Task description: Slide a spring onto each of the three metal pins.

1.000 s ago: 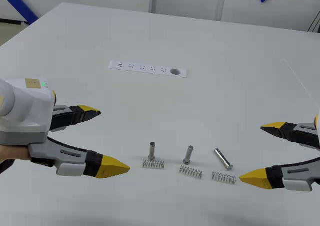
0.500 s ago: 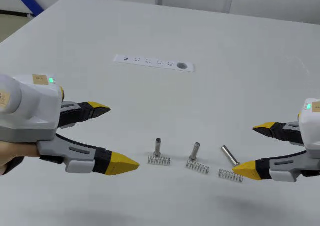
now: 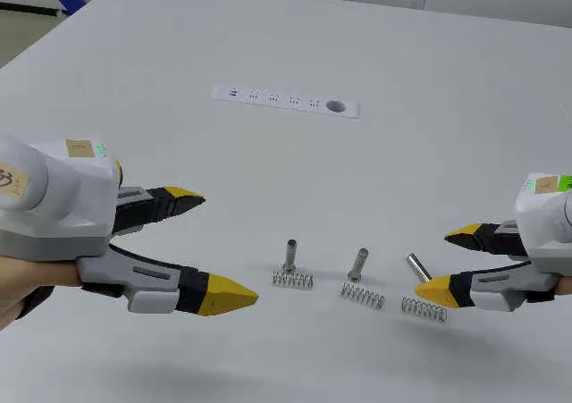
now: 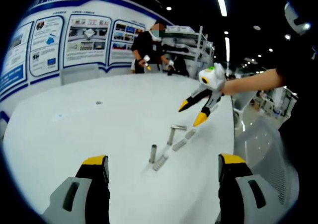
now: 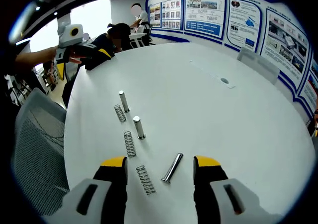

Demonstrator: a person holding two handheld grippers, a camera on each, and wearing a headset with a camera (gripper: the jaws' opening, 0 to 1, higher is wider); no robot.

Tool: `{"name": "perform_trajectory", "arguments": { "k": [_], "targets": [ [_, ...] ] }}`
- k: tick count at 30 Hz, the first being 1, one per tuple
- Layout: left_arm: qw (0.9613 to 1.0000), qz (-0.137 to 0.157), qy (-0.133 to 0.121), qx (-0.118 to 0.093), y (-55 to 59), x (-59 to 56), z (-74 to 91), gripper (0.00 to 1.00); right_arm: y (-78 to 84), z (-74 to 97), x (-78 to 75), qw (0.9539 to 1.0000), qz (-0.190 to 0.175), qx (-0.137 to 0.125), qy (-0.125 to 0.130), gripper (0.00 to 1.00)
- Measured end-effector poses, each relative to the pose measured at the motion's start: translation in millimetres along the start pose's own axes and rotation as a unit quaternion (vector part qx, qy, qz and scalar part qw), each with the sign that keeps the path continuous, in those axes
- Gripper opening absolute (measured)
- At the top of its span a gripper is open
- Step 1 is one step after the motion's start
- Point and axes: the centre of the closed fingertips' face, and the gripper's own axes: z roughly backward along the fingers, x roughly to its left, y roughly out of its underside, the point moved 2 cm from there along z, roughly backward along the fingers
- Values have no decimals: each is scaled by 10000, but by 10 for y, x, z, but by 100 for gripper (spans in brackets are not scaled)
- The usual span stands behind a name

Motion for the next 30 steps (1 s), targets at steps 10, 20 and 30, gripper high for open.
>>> {"name": "perform_trajectory", "arguments": {
  "k": [10, 20, 30],
  "targets": [
    [9999, 127, -51, 47, 100, 14, 17, 92, 46, -176, -65, 9998, -108, 164, 29, 48],
    [9998, 163, -31, 78, 130, 12, -5, 91, 106, -277, -301, 9949, -828, 110, 574, 33],
    [9998, 182, 16, 77, 122, -26, -50, 90, 184, -383, -293, 9900, -1225, 270, 639, 24]
  ]
}}
